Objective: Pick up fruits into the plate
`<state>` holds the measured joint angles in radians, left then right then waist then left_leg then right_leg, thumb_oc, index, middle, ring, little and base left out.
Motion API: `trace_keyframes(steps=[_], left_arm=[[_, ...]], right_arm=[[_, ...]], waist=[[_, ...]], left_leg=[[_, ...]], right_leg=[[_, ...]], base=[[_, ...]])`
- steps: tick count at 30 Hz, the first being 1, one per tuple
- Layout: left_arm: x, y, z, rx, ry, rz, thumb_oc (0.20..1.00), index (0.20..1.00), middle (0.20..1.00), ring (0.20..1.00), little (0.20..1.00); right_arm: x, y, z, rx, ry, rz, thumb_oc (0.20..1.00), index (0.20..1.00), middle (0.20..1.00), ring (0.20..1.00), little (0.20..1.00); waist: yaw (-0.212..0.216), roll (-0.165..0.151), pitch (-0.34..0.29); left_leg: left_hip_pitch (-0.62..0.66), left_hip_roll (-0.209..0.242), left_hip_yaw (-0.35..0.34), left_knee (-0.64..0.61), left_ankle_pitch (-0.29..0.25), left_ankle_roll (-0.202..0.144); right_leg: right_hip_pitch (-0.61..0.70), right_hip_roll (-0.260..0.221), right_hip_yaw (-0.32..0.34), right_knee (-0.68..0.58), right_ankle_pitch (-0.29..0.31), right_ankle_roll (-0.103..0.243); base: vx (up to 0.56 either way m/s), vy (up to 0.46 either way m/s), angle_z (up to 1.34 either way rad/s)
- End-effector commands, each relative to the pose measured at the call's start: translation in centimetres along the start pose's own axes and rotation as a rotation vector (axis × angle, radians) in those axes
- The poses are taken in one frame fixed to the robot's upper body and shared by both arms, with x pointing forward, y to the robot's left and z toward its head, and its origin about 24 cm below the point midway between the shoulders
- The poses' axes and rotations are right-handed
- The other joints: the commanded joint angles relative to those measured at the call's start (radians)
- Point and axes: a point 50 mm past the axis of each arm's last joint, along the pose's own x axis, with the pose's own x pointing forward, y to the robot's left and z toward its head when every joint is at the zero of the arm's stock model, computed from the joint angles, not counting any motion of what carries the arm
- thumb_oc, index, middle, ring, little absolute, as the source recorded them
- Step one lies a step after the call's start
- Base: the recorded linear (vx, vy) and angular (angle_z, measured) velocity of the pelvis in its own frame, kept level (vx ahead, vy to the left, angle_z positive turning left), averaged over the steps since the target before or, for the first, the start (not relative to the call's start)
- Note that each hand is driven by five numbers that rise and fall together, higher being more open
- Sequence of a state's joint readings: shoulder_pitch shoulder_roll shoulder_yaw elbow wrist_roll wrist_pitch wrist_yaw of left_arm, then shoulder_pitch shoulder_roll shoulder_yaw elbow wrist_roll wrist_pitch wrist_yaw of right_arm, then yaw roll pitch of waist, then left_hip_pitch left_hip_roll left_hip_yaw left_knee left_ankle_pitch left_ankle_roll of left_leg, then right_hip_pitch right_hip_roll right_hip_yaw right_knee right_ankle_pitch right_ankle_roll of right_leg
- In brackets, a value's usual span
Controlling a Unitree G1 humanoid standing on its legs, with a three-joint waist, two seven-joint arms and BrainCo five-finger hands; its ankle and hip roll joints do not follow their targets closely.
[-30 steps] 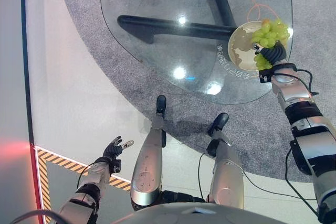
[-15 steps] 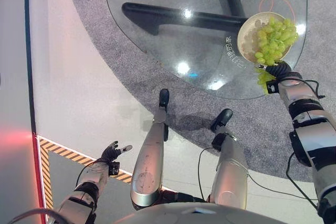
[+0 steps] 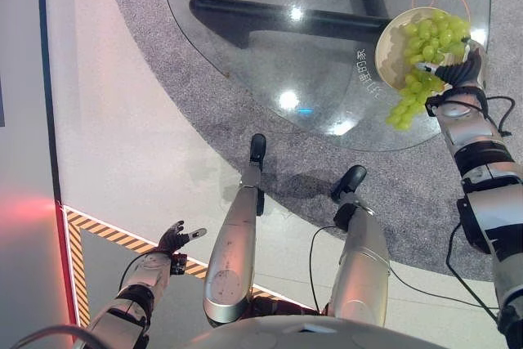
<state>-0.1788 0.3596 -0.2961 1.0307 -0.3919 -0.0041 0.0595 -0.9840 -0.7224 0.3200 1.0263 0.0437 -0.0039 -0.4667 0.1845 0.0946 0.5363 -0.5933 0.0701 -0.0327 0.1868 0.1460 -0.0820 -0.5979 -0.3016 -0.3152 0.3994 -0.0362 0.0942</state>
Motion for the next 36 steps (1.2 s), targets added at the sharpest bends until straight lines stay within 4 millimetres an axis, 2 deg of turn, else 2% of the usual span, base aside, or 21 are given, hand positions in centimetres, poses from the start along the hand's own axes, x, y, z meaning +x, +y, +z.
trace_keyframes(steps=[1, 3, 4, 8, 9, 10, 11, 12, 13, 16, 18, 19, 23, 25, 30, 36], left_arm=[[-0.5, 0.7, -2.1, -0.011, 0.045, 0.038, 1.000, 1.000, 1.000, 1.000, 1.000], [-0.4, 0.7, -1.9, -0.012, 0.038, 0.046, 1.000, 1.000, 1.000, 1.000, 1.000], [-0.3, 1.0, -1.5, -0.016, 0.017, 0.062, 1.000, 1.000, 1.000, 1.000, 1.000], [-0.2, 1.5, -0.9, -0.013, 0.005, 0.086, 1.000, 1.000, 1.000, 1.000, 1.000], [-0.1, 1.6, -0.6, -0.008, -0.004, 0.098, 1.000, 1.000, 1.000, 1.000, 1.000], [-0.1, 1.8, -0.3, 0.004, -0.010, 0.119, 1.000, 1.000, 1.000, 1.000, 1.000], [-0.1, 1.8, -0.5, 0.013, -0.006, 0.131, 1.000, 1.000, 1.000, 1.000, 1.000], [-0.1, 1.8, -0.5, 0.014, -0.006, 0.134, 1.000, 1.000, 1.000, 1.000, 1.000], [-0.1, 1.7, -0.8, 0.030, 0.002, 0.140, 1.000, 1.000, 1.000, 1.000, 1.000], [-0.5, 1.2, -2.4, 0.099, 0.038, 0.139, 1.000, 1.000, 1.000, 1.000, 1.000], [-0.6, 1.1, -3.0, 0.152, 0.048, 0.133, 1.000, 1.000, 1.000, 1.000, 1.000], [-0.8, 1.0, -3.7, 0.200, 0.067, 0.126, 1.000, 1.000, 1.000, 1.000, 1.000], [-0.9, 0.6, -4.5, 0.402, 0.085, 0.085, 1.000, 1.000, 1.000, 1.000, 1.000], [-0.9, 0.6, -4.9, 0.467, 0.119, 0.072, 1.000, 1.000, 1.000, 1.000, 1.000], [-1.3, 0.6, -6.4, 0.450, 0.194, 0.065, 1.000, 1.000, 1.000, 1.000, 1.000], [-1.7, 0.4, -7.6, 0.485, 0.245, 0.050, 1.000, 1.000, 1.000, 1.000, 1.000]], right_arm=[[0.3, -1.5, 0.8, -0.036, -0.117, -0.057, 1.000, 1.000, 1.000, 1.000, 1.000], [-0.1, -1.0, 0.4, -0.036, -0.117, -0.036, 1.000, 1.000, 1.000, 1.000, 1.000], [-1.4, 0.8, -1.3, -0.026, -0.090, 0.042, 1.000, 1.000, 1.000, 1.000, 1.000], [-3.3, 2.8, -3.8, -0.056, -0.059, 0.136, 1.000, 1.000, 1.000, 1.000, 1.000], [-4.5, 3.9, -5.0, -0.068, -0.038, 0.188, 1.000, 1.000, 1.000, 1.000, 1.000], [-6.5, 5.5, -7.1, -0.087, 0.007, 0.261, 1.000, 1.000, 1.000, 1.000, 1.000], [-8.7, 6.9, -9.2, -0.096, 0.060, 0.335, 1.000, 1.000, 1.000, 1.000, 1.000], [-9.4, 7.3, -9.8, -0.104, 0.076, 0.362, 1.000, 1.000, 1.000, 1.000, 1.000], [-11.8, 8.3, -11.7, -0.118, 0.122, 0.423, 1.000, 1.000, 1.000, 1.000, 1.000], [-18.2, 9.7, -16.2, -0.133, 0.259, 0.561, 1.000, 1.000, 1.000, 1.000, 1.000], [-20.7, 10.1, -17.7, -0.153, 0.310, 0.642, 1.000, 1.000, 1.000, 1.000, 1.000], [-23.3, 10.6, -19.0, -0.173, 0.373, 0.733, 1.000, 1.000, 1.000, 1.000, 1.000], [-27.8, 10.7, -21.5, -0.253, 0.492, 0.972, 1.000, 1.000, 1.000, 1.000, 1.000], [-29.2, 10.4, -22.4, -0.264, 0.552, 1.013, 1.000, 1.000, 1.000, 1.000, 1.000], [-31.1, 9.7, -23.8, -0.210, 0.719, 0.974, 1.000, 1.000, 1.000, 1.000, 1.000], [-33.4, 8.8, -25.1, -0.217, 0.887, 0.993, 1.000, 1.000, 1.000, 1.000, 1.000]], waist=[[-0.018, 0.029, -0.016], [-0.023, 0.025, -0.016], [-0.039, 0.008, -0.016], [-0.055, -0.011, -0.016], [-0.064, -0.020, -0.016], [-0.077, -0.035, -0.016], [-0.089, -0.049, -0.044], [-0.092, -0.053, -0.054], [-0.101, -0.065, -0.087], [-0.121, -0.094, -0.167], [-0.132, -0.104, -0.200], [-0.142, -0.111, -0.237], [-0.156, -0.120, -0.307], [-0.158, -0.123, -0.339], [-0.174, -0.126, -0.392], [-0.189, -0.124, -0.417]], left_leg=[[0.060, -0.112, 0.027, 0.028, -0.143, 0.065], [0.077, -0.110, 0.030, 0.021, -0.145, 0.064], [0.145, -0.103, 0.036, 0.001, -0.153, 0.060], [0.221, -0.091, 0.045, -0.019, -0.162, 0.056], [0.258, -0.084, 0.051, -0.031, -0.166, 0.055], [0.325, -0.073, 0.059, -0.057, -0.167, 0.050], [0.365, -0.062, 0.067, -0.087, -0.163, 0.044], [0.377, -0.059, 0.072, -0.097, -0.163, 0.042], [0.412, -0.049, 0.082, -0.127, -0.161, 0.035], [0.482, -0.034, 0.105, -0.167, -0.162, 0.031], [0.507, -0.028, 0.118, -0.173, -0.168, 0.030], [0.535, -0.023, 0.132, -0.180, -0.174, 0.030], [0.592, -0.009, 0.155, -0.206, -0.181, 0.025], [0.617, -0.003, 0.161, -0.219, -0.182, 0.022], [0.666, 0.006, 0.176, -0.225, -0.199, 0.023], [0.702, 0.013, 0.180, -0.224, -0.213, 0.027]], right_leg=[[0.047, 0.150, 0.036, -0.006, -0.063, -0.035], [0.063, 0.151, 0.038, -0.015, -0.062, -0.034], [0.127, 0.154, 0.046, -0.048, -0.057, -0.029], [0.204, 0.151, 0.051, -0.082, -0.051, -0.021], [0.242, 0.151, 0.054, -0.104, -0.046, -0.016], [0.315, 0.148, 0.057, -0.147, -0.035, -0.010], [0.362, 0.146, 0.058, -0.191, -0.020, -0.003], [0.376, 0.146, 0.059, -0.204, -0.016, 0.000], [0.416, 0.144, 0.057, -0.240, -0.007, 0.006], [0.490, 0.143, 0.060, -0.295, 0.007, 0.020], [0.514, 0.140, 0.061, -0.312, 0.013, 0.025], [0.540, 0.139, 0.062, -0.329, 0.017, 0.029], [0.595, 0.139, 0.062, -0.366, 0.022, 0.038], [0.623, 0.140, 0.059, -0.384, 0.026, 0.042], [0.665, 0.143, 0.076, -0.401, 0.021, 0.042], [0.696, 0.154, 0.097, -0.401, 0.006, 0.038]], base=[[-0.03, 0.013, -0.01], [-0.05, 0.028, 0.00], [-0.07, 0.042, 0.02], [-0.02, 0.012, -0.02], [0.00, 0.000, 0.00], [0.02, 0.012, -0.07], [0.03, 0.018, -0.14], [0.04, 0.010, -0.23], [0.05, -0.009, -0.23], [0.09, -0.030, -0.23], [0.09, -0.020, -0.11], [0.11, -0.013, -0.21], [0.06, -0.027, -0.24], [0.04, -0.042, -0.12], [0.05, -0.017, -0.14], [0.04, -0.006, -0.10]])
